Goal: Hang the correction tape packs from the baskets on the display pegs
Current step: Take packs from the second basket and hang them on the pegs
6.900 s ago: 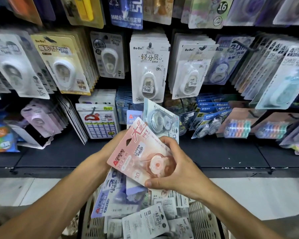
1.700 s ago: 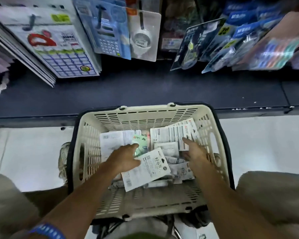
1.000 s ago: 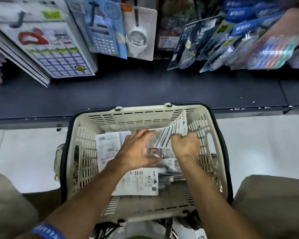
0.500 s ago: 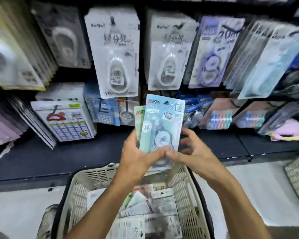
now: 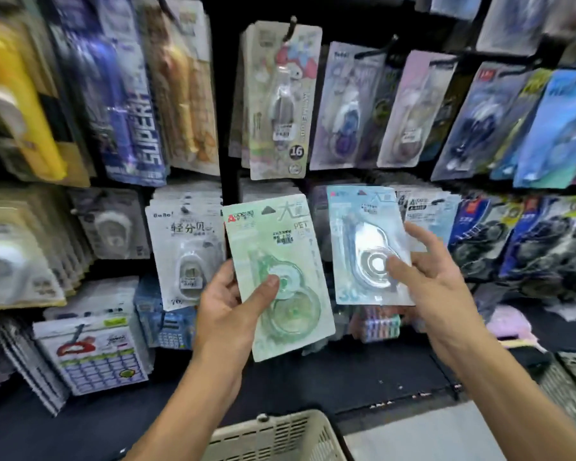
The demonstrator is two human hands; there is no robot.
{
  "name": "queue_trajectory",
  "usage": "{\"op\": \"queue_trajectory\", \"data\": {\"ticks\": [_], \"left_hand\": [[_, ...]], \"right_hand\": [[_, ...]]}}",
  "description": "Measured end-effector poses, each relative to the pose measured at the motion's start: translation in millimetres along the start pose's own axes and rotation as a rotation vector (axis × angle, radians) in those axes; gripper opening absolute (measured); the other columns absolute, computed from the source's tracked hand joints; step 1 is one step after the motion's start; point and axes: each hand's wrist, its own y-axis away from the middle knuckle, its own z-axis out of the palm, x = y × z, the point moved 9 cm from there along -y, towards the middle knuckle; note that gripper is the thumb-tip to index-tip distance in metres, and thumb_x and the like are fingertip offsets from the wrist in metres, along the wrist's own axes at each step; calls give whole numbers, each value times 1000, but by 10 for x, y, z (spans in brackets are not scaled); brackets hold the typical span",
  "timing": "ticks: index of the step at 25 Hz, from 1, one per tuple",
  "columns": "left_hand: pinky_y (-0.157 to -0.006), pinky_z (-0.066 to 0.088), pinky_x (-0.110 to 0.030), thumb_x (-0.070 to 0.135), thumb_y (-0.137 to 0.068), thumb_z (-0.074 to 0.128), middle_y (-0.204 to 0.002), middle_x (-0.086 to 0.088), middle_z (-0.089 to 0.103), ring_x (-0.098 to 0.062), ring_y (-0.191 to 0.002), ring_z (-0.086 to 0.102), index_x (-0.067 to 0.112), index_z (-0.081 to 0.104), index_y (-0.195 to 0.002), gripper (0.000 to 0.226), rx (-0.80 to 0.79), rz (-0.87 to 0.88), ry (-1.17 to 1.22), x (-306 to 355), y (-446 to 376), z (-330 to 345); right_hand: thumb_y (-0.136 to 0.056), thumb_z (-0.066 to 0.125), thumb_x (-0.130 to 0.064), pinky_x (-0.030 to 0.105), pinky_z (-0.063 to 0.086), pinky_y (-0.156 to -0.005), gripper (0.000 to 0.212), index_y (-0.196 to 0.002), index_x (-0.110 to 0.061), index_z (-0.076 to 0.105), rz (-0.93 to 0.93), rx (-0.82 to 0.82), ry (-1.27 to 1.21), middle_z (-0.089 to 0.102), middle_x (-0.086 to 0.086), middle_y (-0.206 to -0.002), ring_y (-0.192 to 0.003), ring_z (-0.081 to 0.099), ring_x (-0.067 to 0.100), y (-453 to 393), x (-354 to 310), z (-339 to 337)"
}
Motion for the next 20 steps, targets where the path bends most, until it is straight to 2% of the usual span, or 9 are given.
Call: {"op": "queue_trajectory", "data": {"ticks": [3,6,8,11,13,14,15,17,20], "left_hand": [[-70,64,-33,14,-73,72,-100,1,80,-19,-88,78,21,69,-110,37,-25,27,-32,66,-13,79],[-73,63,-30,14,-74,71,-106,-3,79,-21,-94,77,17,69,-114,41,-39,26,-21,86,-10,154],[-74,62,-29,15,-75,70,-109,-5,79,-21,-97,76,16,69,-115,40,-47,35,12,115,-5,218],[-81,63,-38,14,-80,71,-111,-6,78,-25,-99,76,16,69,-116,36,-63,-27,-7,50,-29,355],[-84,62,-42,9,-87,71,-109,-4,79,-25,-98,76,18,69,-115,29,-63,-97,-94,-57,-112,496],[-84,62,-42,7,-91,70,-107,-2,79,-23,-96,77,19,69,-114,26,-62,-125,-141,-111,-174,580],[-83,62,-42,7,-93,69,-105,0,80,-22,-94,77,20,69,-113,24,-65,-146,-175,-166,-239,673],[-86,62,-44,9,-94,69,-102,1,80,-21,-94,77,22,68,-111,21,-93,-180,-200,-260,-361,899],[-92,59,-50,16,-95,69,-103,2,79,-23,-97,76,26,68,-108,17,-114,-223,-273,-413,-506,1105]], "right_hand": [[-94,68,-24,24,43,-45,26,-103,-48,74,59,44,36,68,-4,-99,-60,59,6,-9,93,-178],[-93,68,-23,17,40,-54,29,-96,-52,75,-22,85,122,71,-29,-88,-60,57,-12,-3,66,-231],[-95,67,-25,18,43,-71,30,-99,-54,73,-42,52,183,69,-30,-103,-82,58,-16,-12,74,-166],[-98,64,-21,29,52,-89,40,-131,-44,59,43,-18,254,53,-9,-140,-108,62,11,-95,243,-39],[-99,62,-24,37,46,-103,48,-143,-38,49,47,20,319,43,-8,-150,-126,55,15,-86,248,-29],[-99,62,-28,38,46,-105,47,-142,-39,48,13,50,298,46,-10,-148,-126,55,12,-60,211,-30],[-98,63,-30,35,50,-99,44,-138,-41,50,-15,53,210,56,-12,-140,-117,60,7,-20,182,-10],[-95,69,-28,14,55,-76,41,-128,-46,55,-21,-27,75,70,-22,-112,-96,67,-7,55,167,88],[-89,76,-20,-5,40,-63,47,-125,-44,59,-35,-27,122,61,-30,-109,-88,52,-31,9,218,70]]}}
